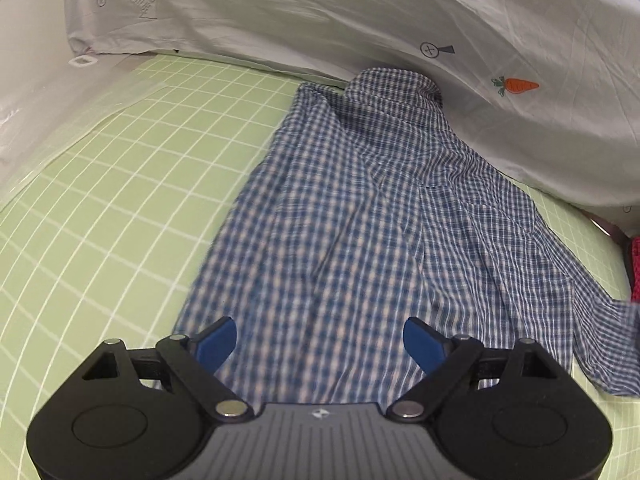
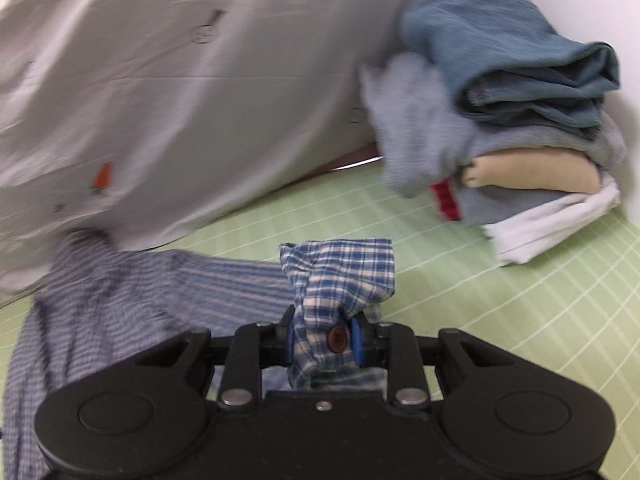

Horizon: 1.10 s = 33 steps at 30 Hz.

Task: Fold clothes
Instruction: 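Grasp the buttoned cuff with the right gripper and lift it, then fold the cuff across the shirt body with the right gripper and release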

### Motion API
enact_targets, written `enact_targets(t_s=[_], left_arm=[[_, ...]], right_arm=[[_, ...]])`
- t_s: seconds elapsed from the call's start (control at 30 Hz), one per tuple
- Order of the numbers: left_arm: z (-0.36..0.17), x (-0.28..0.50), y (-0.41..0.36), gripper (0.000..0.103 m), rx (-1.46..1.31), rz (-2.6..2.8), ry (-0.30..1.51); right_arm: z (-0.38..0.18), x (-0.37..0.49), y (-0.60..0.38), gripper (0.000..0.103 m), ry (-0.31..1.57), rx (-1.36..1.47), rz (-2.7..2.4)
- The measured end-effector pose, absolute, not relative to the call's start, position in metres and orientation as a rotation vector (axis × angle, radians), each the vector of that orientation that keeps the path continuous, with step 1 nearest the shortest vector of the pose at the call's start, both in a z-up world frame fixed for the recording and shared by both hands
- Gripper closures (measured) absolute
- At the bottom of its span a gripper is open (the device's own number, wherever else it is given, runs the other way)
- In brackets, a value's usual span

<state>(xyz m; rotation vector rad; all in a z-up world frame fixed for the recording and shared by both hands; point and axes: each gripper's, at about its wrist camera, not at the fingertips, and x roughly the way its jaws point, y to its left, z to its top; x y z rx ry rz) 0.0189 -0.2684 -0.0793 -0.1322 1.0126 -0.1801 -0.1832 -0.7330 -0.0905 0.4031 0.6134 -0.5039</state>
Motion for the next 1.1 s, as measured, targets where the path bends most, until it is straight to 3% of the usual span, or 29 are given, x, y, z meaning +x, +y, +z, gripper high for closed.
enact_targets(t_s=[0.7, 0.77, 0.87, 1.1], left_arm=[[-0.075, -0.035, -0.177, 0.012, -0.112, -0.182, 1.041], [-0.075, -0.038, -0.173, 0.012, -0.11, -0.182, 1.046], [-0.075, -0.043, -0.17, 0.012, -0.109, -0.185, 1.054], [-0.075, -0.049, -0.183, 0.012, -0.1, -0.206, 1.06]], right_arm=[[-0.11, -0.183, -0.49, 0.076, 0.78, 0.343, -0.105], [-0.113, -0.184, -0.481, 0.071, 0.795, 0.335, -0.101], [-0.116, -0.191, -0.48, 0.055, 0.815, 0.357, -0.127], [-0.117, -0.214, -0.504, 0.044, 0.808, 0.418, -0.22]])
